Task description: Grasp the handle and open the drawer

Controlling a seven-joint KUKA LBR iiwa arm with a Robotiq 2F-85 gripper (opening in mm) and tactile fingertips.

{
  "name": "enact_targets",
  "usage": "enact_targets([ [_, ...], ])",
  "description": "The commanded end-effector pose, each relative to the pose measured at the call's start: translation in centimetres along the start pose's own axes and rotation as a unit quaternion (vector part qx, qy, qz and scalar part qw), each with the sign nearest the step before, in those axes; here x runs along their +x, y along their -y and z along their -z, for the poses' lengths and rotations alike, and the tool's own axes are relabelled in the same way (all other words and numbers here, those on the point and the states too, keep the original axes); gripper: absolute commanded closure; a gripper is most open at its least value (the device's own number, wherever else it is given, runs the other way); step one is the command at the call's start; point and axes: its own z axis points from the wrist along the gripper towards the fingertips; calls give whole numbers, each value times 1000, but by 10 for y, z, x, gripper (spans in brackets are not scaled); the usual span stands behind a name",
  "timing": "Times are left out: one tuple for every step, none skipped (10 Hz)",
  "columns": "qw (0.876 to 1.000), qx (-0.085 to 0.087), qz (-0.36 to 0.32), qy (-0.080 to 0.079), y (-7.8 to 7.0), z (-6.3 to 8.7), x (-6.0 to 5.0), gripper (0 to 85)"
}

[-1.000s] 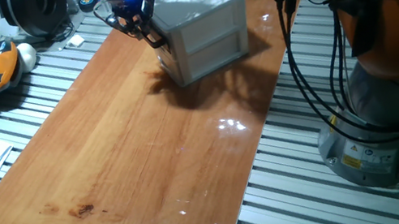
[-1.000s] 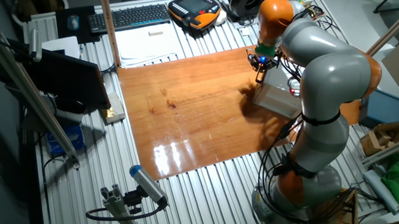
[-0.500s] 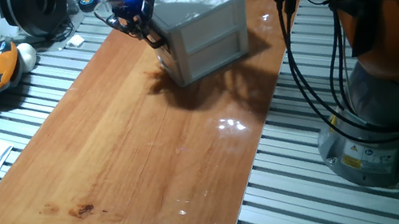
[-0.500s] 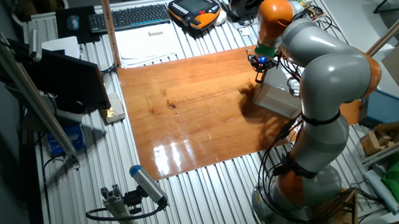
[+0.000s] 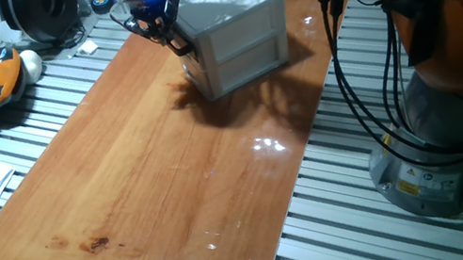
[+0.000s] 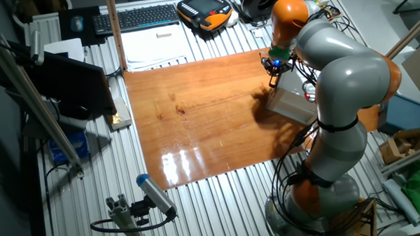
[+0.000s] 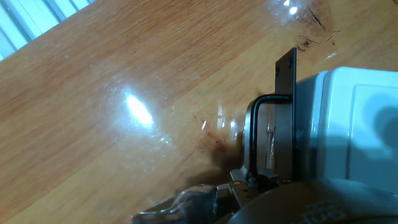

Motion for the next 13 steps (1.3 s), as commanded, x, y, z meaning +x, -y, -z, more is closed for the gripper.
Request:
enact_targets([
  [1000, 0, -2, 0, 0, 0, 0, 843],
  [1000, 0, -2, -1, -1, 0, 0, 843],
  [1000, 0, -1, -1, -2, 1, 0, 843],
  [1000, 0, -1, -1, -3, 1, -1, 843],
  [1000, -2, 0, -2, -4, 2, -1, 843],
  [1000, -3, 0, -3, -5, 2, -1, 843],
  [1000, -3, 3, -3, -6, 3, -1, 843],
  [1000, -4, 6, -4, -7, 3, -1, 843],
  [1000, -4, 8, -6, -8, 4, -1, 843],
  [1000, -4, 9, -7, -9, 4, 0, 843],
  [1000, -4, 9, -7, -10, 3, 0, 843],
  [1000, -3, 9, -7, -11, 4, 0, 843],
  [1000, -3, 9, -7, -12, 4, 0, 843],
])
